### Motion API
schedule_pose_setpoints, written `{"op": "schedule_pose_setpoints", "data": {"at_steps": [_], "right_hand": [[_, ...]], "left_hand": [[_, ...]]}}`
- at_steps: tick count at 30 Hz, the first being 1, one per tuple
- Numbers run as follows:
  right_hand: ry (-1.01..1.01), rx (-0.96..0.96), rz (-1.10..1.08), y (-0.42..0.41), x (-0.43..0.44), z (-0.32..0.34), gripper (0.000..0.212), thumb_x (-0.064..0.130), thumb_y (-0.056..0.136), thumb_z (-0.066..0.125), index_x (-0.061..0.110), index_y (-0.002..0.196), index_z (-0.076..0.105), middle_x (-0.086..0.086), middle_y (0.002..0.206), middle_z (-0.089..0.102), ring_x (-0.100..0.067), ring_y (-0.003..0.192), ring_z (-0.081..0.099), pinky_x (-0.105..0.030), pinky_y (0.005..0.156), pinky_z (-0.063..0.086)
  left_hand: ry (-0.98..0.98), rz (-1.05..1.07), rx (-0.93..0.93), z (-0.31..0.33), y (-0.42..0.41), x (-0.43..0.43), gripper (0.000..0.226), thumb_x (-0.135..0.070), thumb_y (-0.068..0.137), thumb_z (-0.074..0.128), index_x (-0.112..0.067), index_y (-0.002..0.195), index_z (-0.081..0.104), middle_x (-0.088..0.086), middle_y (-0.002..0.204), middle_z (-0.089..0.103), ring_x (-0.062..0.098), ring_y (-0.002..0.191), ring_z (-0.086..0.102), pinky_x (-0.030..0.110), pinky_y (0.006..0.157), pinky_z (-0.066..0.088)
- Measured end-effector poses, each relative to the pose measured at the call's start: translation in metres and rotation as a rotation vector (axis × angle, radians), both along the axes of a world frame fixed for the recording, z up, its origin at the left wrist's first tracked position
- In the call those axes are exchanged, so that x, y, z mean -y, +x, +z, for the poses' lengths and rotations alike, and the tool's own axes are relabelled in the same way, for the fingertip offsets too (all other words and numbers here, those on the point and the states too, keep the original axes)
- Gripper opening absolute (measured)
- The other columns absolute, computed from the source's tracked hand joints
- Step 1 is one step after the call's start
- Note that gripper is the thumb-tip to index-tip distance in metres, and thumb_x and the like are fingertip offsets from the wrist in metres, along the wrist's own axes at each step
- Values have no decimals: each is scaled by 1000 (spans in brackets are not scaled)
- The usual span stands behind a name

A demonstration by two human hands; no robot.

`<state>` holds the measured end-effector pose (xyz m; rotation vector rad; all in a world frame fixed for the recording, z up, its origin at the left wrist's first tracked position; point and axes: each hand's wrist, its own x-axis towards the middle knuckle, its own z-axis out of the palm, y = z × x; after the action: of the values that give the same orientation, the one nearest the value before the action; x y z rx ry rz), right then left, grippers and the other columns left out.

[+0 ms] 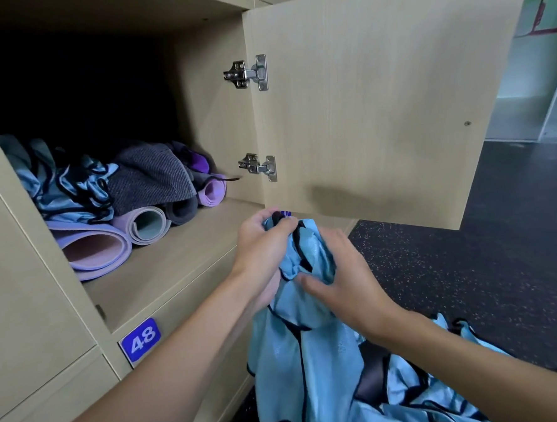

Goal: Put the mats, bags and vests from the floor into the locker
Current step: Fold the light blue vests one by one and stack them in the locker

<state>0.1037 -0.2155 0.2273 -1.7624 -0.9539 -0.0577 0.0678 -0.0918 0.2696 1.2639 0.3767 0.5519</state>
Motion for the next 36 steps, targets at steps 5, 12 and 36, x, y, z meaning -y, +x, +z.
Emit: {"op": "schedule_pose_setpoints", "data": {"at_steps": [5, 12, 36], "right_hand": [[92, -27, -118, 10, -1, 3, 38, -2, 83, 62, 30, 105, 63, 11, 96, 64, 0, 85, 58, -10, 72, 41], [153, -60, -100, 6, -3, 2, 40, 4, 85, 67, 31, 111, 51, 18, 95, 67, 4, 89, 63, -9, 72, 47], [275, -251, -145, 23, -5, 0, 26, -10, 83, 64, 13, 94, 56, 0, 88, 69, -6, 72, 62, -19, 63, 51]], "left_hand": [[533, -168, -178, 0, -12, -5, 38, -51, 79, 71, -26, 107, 63, -3, 104, 71, 5, 89, 70, 26, 78, 56], [146, -394, -123, -10, -17, 6, 47, -39, 86, 72, -44, 128, 51, -2, 115, 73, 22, 108, 69, 54, 94, 54], [975, -185, -198, -20, -15, -23, 51, -29, 85, 63, -36, 134, 52, -10, 144, 26, -15, 112, 45, 7, 93, 37]]}}
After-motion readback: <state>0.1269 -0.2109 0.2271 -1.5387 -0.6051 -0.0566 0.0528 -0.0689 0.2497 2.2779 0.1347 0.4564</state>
